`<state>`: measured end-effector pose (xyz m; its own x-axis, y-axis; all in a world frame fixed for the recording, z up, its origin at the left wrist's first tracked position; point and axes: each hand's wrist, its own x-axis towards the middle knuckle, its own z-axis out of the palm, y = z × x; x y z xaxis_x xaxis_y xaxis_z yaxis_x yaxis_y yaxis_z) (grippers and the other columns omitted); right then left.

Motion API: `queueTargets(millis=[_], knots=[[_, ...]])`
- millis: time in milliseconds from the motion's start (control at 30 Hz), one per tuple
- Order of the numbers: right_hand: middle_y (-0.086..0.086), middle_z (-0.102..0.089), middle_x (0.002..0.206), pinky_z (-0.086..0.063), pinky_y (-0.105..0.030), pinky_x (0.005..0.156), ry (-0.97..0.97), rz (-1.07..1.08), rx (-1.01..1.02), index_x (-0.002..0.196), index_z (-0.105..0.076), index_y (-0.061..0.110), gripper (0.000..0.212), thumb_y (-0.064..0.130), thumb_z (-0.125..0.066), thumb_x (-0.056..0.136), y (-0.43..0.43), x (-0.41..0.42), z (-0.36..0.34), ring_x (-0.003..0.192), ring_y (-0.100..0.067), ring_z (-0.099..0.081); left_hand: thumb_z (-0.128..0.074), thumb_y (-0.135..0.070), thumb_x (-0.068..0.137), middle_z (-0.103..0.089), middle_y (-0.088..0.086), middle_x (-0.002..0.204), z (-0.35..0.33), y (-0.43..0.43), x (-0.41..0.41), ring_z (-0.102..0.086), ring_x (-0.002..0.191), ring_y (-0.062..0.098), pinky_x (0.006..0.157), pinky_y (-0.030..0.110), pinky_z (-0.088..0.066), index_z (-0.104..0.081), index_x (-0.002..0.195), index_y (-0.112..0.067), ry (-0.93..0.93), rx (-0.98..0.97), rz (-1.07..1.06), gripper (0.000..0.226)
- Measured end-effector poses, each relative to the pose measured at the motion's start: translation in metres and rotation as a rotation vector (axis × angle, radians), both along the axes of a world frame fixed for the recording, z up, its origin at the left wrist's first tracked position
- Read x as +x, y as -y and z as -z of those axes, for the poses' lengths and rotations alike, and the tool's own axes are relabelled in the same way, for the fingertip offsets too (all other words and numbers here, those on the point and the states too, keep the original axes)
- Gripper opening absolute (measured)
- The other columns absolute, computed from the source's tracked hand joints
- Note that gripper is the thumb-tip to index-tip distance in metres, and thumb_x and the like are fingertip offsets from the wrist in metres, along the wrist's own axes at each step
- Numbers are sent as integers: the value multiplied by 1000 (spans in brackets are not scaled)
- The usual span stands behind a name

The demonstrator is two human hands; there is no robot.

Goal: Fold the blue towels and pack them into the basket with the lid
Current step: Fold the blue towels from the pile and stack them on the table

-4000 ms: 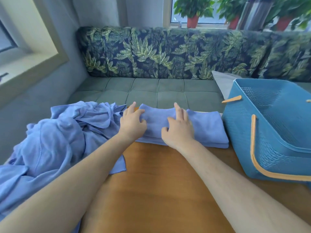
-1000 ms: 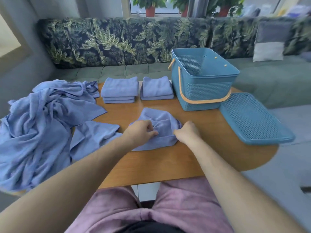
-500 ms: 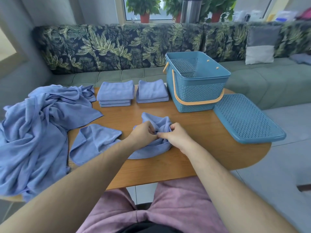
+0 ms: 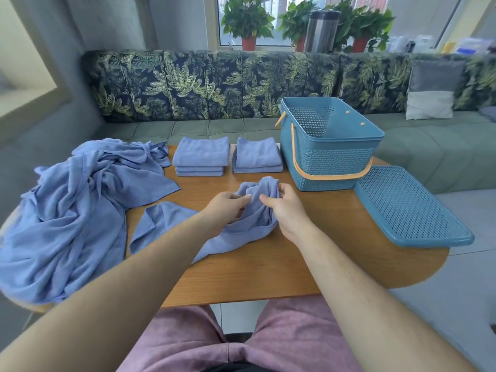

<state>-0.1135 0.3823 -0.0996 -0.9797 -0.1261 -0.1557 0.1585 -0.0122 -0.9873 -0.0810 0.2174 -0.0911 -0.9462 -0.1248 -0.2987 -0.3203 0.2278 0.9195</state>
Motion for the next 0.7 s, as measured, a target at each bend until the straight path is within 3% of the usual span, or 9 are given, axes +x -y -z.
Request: queueTargets(millis=[200,333,433,533,633,700], knots=[[-6,-70,112,-53,-25,81,-95,-3,1,115,-59,11,29,6,-72,90,3,-7,-21,103,-16,-69,-70,-16,93,-68,2,72,-21,9,-7,-63,66,15,62,26,-52,-66,90,-8,-87,159,-123,10],[0,-69,101,-44,-24,69,-220,181,292,106,-62,13,19,12,-71,89,-8,-17,-33,92,-17,-65,-67,-8,92,-66,7,66,-45,34,-15,-63,64,19,52,23,-53,-64,77,-12,-226,69,-276,16],[3,-66,89,-41,-27,64,-283,153,360,97,-61,11,20,23,-72,86,-2,-16,-43,82,-14,-61,-73,-13,88,-68,10,77,-65,43,-21,-63,70,21,62,33,-57,-68,80,-12,-303,28,-273,9],[7,-60,81,-40,-25,64,-350,-59,304,95,-58,10,46,42,-82,74,24,-6,-56,72,-8,-56,-76,-19,86,-69,7,77,-80,34,-24,-61,68,17,64,35,-55,-72,82,-15,-366,-4,-184,7],[5,-63,86,-38,-24,61,-366,-49,348,99,-55,15,35,31,-79,81,42,-4,-63,77,-10,-58,-74,-16,89,-71,1,77,-87,25,-18,-62,70,11,68,27,-50,-73,84,-12,-428,49,-76,7],[-2,-61,83,-40,-26,61,-318,23,283,99,-55,7,28,22,-74,85,44,-5,-67,76,-11,-55,-73,-18,91,-73,0,88,-84,28,-10,-66,82,12,76,27,-53,-72,96,-11,-468,90,-94,9]])
